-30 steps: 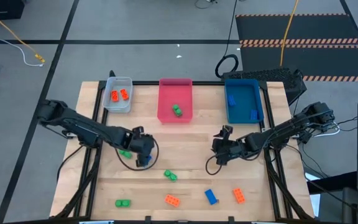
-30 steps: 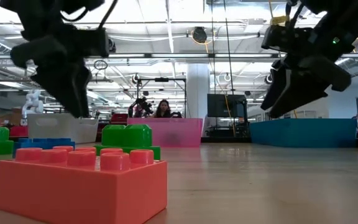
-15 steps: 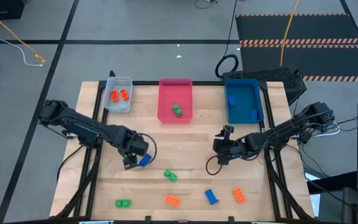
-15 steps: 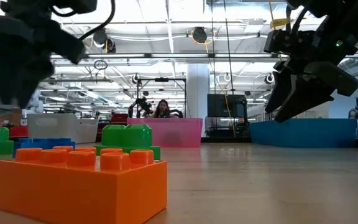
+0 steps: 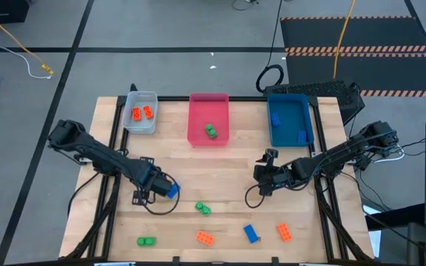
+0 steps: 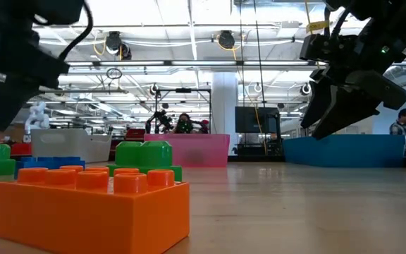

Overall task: Sort & place blocks by color
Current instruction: Put the green game piece into the pink bin

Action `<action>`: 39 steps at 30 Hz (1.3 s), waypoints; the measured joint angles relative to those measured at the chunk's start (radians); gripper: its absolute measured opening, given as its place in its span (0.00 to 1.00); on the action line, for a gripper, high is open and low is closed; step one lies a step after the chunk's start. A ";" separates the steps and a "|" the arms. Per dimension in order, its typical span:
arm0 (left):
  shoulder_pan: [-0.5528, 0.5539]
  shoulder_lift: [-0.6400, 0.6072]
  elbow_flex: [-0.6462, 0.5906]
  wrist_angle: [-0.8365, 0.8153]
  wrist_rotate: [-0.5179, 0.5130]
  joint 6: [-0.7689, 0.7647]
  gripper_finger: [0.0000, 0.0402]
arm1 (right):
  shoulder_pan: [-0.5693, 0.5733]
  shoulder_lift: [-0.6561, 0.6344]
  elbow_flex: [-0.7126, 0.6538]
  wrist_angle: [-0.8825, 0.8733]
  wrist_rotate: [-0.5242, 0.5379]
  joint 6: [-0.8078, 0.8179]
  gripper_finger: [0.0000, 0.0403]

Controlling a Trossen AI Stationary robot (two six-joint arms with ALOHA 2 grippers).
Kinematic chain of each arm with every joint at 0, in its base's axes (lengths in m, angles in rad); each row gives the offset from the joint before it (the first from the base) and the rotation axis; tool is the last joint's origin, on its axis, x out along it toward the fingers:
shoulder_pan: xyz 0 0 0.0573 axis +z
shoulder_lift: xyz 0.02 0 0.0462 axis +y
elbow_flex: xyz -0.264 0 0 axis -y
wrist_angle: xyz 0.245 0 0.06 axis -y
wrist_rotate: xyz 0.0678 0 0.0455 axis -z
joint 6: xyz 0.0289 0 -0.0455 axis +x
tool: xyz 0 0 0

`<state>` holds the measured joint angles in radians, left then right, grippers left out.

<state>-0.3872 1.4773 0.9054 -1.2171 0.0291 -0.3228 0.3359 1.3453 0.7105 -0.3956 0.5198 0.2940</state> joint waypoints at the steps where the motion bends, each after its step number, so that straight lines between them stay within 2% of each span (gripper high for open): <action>1: 0.003 0.008 -0.007 0.001 -0.014 0.011 0.78 | 0.000 0.000 0.000 0.001 0.000 0.000 0.74; 10: 0.048 0.048 -0.036 0.088 -0.102 0.073 0.78 | 0.000 0.000 0.000 -0.003 -0.001 0.000 0.74; 16: 0.045 0.067 -0.090 0.151 -0.057 0.089 0.78 | 0.000 0.000 0.000 -0.004 -0.001 0.008 0.74; 25: 0.039 0.067 -0.140 0.244 -0.064 0.074 0.76 | 0.000 0.000 0.000 -0.003 -0.001 0.005 0.74; 33: 0.038 0.066 -0.160 0.251 -0.052 0.079 0.58 | 0.000 0.000 0.000 -0.002 -0.001 0.006 0.74; 39: 0.039 0.066 -0.161 0.254 -0.030 0.127 0.37 | 0.000 0.000 0.000 0.002 -0.001 0.005 0.74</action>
<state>-0.3478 1.5436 0.7444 -0.9633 -0.0006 -0.1954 0.3359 1.3453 0.7105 -0.3935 0.5186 0.2993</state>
